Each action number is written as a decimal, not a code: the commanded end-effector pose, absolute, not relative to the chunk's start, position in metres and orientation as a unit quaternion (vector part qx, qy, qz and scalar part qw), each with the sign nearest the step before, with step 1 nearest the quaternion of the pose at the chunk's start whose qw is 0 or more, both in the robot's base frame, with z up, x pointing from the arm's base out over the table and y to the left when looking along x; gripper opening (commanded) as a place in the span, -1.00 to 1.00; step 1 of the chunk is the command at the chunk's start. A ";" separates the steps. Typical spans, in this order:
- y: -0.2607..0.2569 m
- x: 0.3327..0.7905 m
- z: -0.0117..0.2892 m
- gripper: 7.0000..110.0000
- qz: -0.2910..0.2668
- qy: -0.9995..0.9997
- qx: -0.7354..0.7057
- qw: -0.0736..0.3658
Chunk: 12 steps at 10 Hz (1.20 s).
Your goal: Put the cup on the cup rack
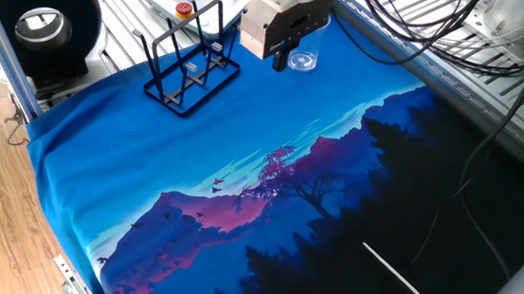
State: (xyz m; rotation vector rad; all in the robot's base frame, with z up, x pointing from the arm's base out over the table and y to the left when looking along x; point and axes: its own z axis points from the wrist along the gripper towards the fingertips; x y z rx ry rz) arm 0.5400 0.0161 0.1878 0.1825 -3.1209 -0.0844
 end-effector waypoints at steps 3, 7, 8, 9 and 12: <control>0.021 0.542 0.188 -1.00 -0.041 -0.997 0.061 0.001; 0.021 0.545 0.188 -1.00 -0.039 -0.997 0.059 -0.005; 0.022 0.546 0.188 -1.00 -0.042 -0.997 0.058 -0.006; 0.022 0.546 0.188 -1.00 -0.043 -0.997 0.057 -0.006; 0.019 0.544 0.185 -1.00 -0.042 -0.997 0.062 -0.005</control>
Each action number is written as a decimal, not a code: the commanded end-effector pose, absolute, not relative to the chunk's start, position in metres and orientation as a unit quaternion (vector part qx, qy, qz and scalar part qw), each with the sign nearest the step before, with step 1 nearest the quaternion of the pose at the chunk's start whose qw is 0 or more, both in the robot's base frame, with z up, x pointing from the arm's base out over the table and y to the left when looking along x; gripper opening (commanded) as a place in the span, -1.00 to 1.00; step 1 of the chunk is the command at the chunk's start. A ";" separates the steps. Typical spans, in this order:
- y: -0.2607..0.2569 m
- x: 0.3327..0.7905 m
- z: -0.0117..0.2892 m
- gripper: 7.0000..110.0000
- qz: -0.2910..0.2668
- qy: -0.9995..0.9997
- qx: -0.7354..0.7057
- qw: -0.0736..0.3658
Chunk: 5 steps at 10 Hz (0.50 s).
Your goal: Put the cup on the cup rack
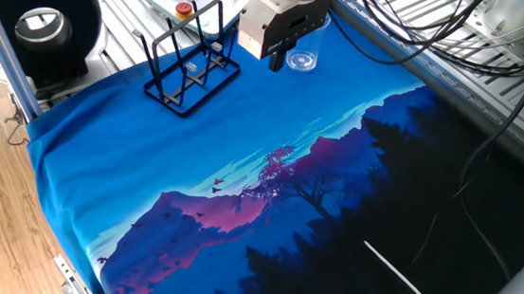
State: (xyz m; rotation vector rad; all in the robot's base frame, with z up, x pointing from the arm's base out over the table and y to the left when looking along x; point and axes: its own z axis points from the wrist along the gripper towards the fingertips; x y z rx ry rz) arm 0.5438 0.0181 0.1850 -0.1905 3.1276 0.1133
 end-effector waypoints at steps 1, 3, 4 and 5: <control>0.020 0.544 0.185 -1.00 0.044 0.997 -0.062 0.005; 0.022 0.545 0.185 -1.00 0.048 0.997 -0.061 0.006; 0.023 0.545 0.185 -1.00 0.052 0.997 -0.059 0.006; 0.024 0.545 0.185 -1.00 0.053 0.997 -0.059 0.007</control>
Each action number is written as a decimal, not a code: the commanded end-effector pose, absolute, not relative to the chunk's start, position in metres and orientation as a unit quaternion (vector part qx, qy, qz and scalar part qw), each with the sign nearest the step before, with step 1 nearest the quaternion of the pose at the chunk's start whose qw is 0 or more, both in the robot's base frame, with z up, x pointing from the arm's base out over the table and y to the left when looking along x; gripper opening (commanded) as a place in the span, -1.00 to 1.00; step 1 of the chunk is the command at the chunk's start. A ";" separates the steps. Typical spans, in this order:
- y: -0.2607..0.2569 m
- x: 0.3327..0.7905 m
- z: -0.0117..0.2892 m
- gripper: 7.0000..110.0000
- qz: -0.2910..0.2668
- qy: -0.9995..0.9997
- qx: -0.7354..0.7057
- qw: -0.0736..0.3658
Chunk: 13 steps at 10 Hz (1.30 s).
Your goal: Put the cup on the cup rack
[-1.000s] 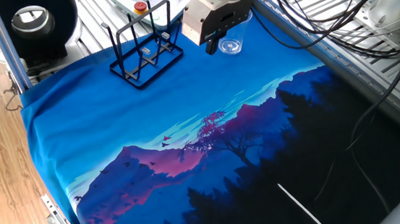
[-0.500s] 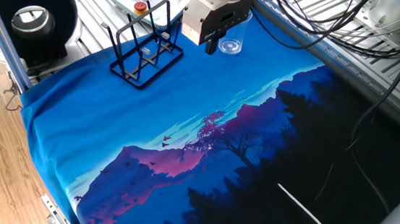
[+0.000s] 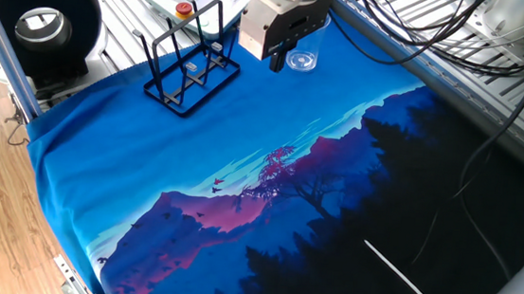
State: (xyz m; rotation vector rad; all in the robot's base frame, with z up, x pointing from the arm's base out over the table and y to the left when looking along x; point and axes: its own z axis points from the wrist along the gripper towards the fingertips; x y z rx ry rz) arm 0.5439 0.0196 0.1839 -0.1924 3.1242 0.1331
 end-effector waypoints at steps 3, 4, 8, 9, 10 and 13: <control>0.024 0.545 0.185 -1.00 0.053 0.997 -0.060 0.007; 0.023 0.545 0.185 -1.00 0.052 0.997 -0.060 0.007; 0.023 0.545 0.184 -1.00 0.051 0.997 -0.058 0.008; 0.023 0.546 0.184 -1.00 0.051 0.997 -0.058 0.008; 0.023 0.546 0.184 -1.00 0.052 0.997 -0.058 0.008; 0.020 0.545 0.183 -1.00 0.049 0.997 -0.058 0.008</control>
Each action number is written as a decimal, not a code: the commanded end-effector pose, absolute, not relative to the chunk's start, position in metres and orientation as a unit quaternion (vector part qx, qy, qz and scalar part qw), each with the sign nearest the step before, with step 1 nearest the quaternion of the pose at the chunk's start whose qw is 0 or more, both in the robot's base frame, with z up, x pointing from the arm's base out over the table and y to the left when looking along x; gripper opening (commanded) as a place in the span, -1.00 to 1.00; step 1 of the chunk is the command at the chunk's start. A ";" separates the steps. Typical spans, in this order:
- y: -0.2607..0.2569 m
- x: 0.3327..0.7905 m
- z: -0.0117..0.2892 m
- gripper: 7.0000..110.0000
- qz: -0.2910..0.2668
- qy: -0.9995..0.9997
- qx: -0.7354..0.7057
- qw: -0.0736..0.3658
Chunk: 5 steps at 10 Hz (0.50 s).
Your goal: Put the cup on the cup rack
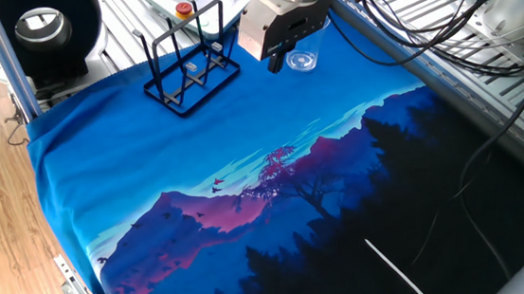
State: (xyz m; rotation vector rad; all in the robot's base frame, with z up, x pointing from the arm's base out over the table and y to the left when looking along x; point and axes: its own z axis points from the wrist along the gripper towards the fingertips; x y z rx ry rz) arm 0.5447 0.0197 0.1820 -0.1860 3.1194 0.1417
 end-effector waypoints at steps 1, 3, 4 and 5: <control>0.020 0.545 0.183 -1.00 0.049 0.997 -0.058 0.008; 0.022 0.545 0.183 -1.00 0.053 0.997 -0.061 0.008; 0.021 0.544 0.183 -1.00 0.052 0.997 -0.064 0.006; 0.020 0.543 0.183 -1.00 0.049 0.997 -0.065 0.004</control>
